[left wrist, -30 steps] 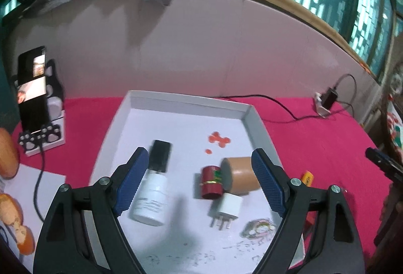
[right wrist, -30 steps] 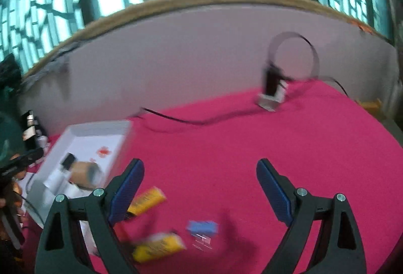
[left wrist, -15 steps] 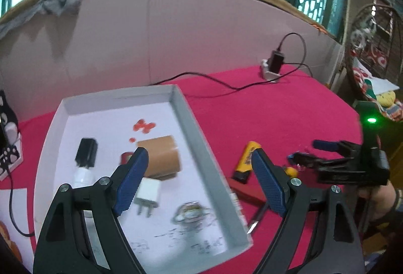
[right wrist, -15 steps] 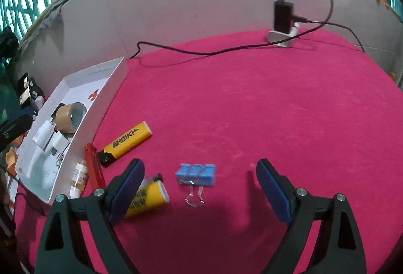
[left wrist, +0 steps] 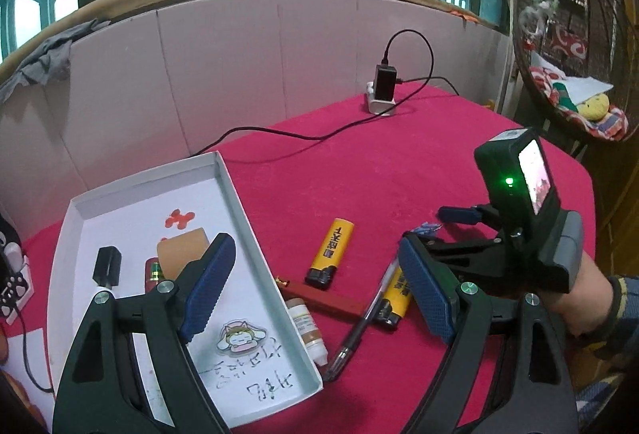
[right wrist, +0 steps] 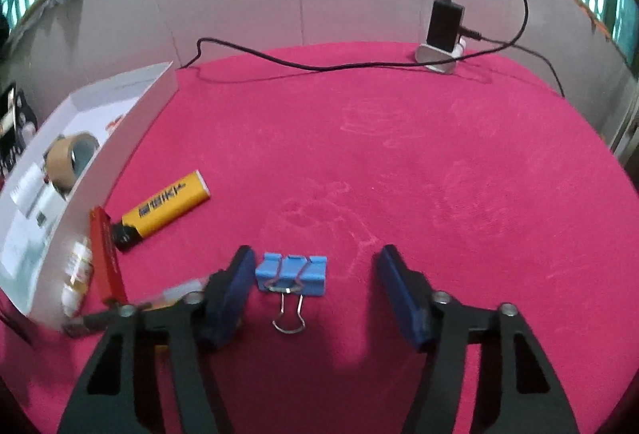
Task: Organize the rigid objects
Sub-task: 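Grasp the blue binder clip with the right tool while the left tool grasps the yellow lighter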
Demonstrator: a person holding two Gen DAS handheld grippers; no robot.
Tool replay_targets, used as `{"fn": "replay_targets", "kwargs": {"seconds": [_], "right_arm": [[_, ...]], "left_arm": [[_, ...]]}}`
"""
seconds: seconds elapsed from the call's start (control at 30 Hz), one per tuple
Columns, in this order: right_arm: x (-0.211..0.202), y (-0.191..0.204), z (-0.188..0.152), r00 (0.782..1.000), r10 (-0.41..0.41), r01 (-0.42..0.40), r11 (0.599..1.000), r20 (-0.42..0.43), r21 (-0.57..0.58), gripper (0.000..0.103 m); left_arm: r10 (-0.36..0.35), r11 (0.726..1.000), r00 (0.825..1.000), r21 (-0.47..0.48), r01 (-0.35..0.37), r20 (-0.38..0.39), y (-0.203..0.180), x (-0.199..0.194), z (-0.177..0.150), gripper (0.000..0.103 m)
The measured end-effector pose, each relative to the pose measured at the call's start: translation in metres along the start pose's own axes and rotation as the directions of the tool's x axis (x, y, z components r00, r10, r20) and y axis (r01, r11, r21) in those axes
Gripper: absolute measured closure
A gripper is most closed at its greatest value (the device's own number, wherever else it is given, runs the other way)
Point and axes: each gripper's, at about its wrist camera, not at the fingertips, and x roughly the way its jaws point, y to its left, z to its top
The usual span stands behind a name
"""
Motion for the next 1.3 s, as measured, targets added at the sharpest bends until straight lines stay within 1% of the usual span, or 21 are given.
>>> {"fn": "replay_targets", "kwargs": {"seconds": [0.03, 0.07, 0.13, 0.23, 0.3, 0.37, 0.4, 0.47, 0.53, 0.67, 0.77, 0.87, 0.97, 1.0, 1.03, 1.07, 1.1, 1.2, 1.23, 1.27, 1.3], "right_arm": [[-0.001, 0.0, 0.0, 1.0, 0.004, -0.004, 1.0, 0.001, 0.001, 0.07], [-0.002, -0.002, 0.0, 1.0, 0.007, -0.007, 1.0, 0.002, 0.006, 0.072], [-0.003, -0.008, 0.0, 0.999, 0.033, -0.033, 0.999, 0.002, 0.029, 0.072], [-0.009, -0.018, -0.002, 0.999, 0.053, -0.053, 0.996, 0.007, 0.071, 0.072], [-0.017, -0.025, -0.002, 0.997, 0.067, -0.07, 0.992, 0.028, 0.103, 0.072], [-0.03, -0.033, 0.0, 0.995, 0.069, -0.077, 0.989, 0.066, 0.127, 0.072], [-0.038, -0.036, 0.001, 0.994, 0.069, -0.08, 0.987, 0.088, 0.137, 0.072], [-0.057, -0.044, 0.005, 0.987, 0.071, -0.092, 0.984, 0.141, 0.154, 0.072], [-0.074, -0.048, 0.008, 0.98, 0.07, -0.101, 0.982, 0.187, 0.161, 0.072], [-0.096, -0.059, 0.013, 0.964, 0.07, -0.118, 0.977, 0.256, 0.178, 0.072], [-0.098, -0.066, 0.016, 0.959, 0.084, -0.139, 0.972, 0.27, 0.192, 0.072], [-0.096, -0.069, 0.015, 0.958, 0.102, -0.161, 0.966, 0.269, 0.204, 0.072], [-0.096, -0.072, 0.013, 0.957, 0.109, -0.167, 0.964, 0.268, 0.205, 0.072], [-0.096, -0.071, 0.011, 0.957, 0.109, -0.168, 0.964, 0.268, 0.207, 0.072], [-0.096, -0.072, 0.01, 0.957, 0.111, -0.17, 0.963, 0.268, 0.208, 0.072], [-0.096, -0.072, 0.01, 0.956, 0.115, -0.175, 0.961, 0.268, 0.212, 0.072], [-0.096, -0.073, 0.011, 0.956, 0.121, -0.182, 0.96, 0.269, 0.215, 0.072], [-0.096, -0.071, 0.011, 0.954, 0.131, -0.191, 0.958, 0.269, 0.212, 0.072], [-0.096, -0.07, 0.011, 0.954, 0.135, -0.194, 0.958, 0.268, 0.209, 0.072], [-0.096, -0.069, 0.011, 0.954, 0.137, -0.196, 0.958, 0.268, 0.208, 0.072], [-0.098, -0.068, 0.012, 0.952, 0.142, -0.2, 0.958, 0.27, 0.204, 0.072]], "left_arm": [[-0.001, 1.0, 1.0, 0.006, 0.001, -0.006, -0.002, 0.002, 0.0, 0.018], [-0.003, 1.0, 1.0, 0.007, 0.003, -0.01, -0.003, 0.003, -0.001, 0.018], [-0.03, 1.0, 0.999, 0.01, 0.03, -0.029, -0.003, 0.01, 0.0, 0.018], [-0.106, 0.994, 0.993, -0.001, 0.106, -0.047, 0.002, 0.023, 0.008, 0.018], [-0.127, 0.992, 0.99, -0.013, 0.127, -0.056, 0.007, 0.031, 0.015, 0.018], [-0.175, 0.984, 0.981, -0.031, 0.173, -0.083, 0.012, 0.042, 0.024, 0.018], [-0.208, 0.978, 0.973, -0.047, 0.204, -0.104, 0.015, 0.049, 0.029, 0.018], [-0.244, 0.969, 0.956, -0.085, 0.233, -0.16, 0.021, 0.064, 0.034, 0.018], [-0.263, 0.964, 0.946, -0.093, 0.249, -0.191, 0.022, 0.075, 0.037, 0.018], [-0.259, 0.965, 0.931, -0.022, 0.262, -0.257, 0.007, 0.096, 0.038, 0.019], [-0.245, 0.963, 0.92, 0.035, 0.268, -0.306, -0.01, 0.109, 0.033, 0.019], [-0.172, 0.972, 0.922, 0.092, 0.216, -0.347, -0.022, 0.122, 0.027, 0.024], [-0.188, 0.976, 0.908, 0.034, 0.216, -0.374, -0.014, 0.129, 0.023, 0.024], [-0.198, 0.976, 0.899, 0.007, 0.218, -0.39, -0.009, 0.132, 0.022, 0.028], [-0.2, 0.976, 0.893, -0.005, 0.216, -0.402, -0.005, 0.135, 0.021, 0.036], [-0.195, 0.978, 0.887, -0.011, 0.209, -0.418, -0.002, 0.137, 0.019, 0.039], [-0.178, 0.98, 0.89, 0.003, 0.197, -0.42, -0.002, 0.137, 0.019, 0.042], [-0.152, 0.979, 0.883, 0.053, 0.195, -0.445, -0.009, 0.139, 0.019, 0.042], [-0.128, 0.979, 0.881, 0.087, 0.187, -0.455, -0.014, 0.141, 0.017, 0.042], [-0.105, 0.978, 0.882, 0.111, 0.175, -0.46, -0.017, 0.144, 0.016, 0.043], [-0.094, 0.978, 0.885, 0.125, 0.169, -0.455, -0.02, 0.143, 0.015, 0.047]]}}
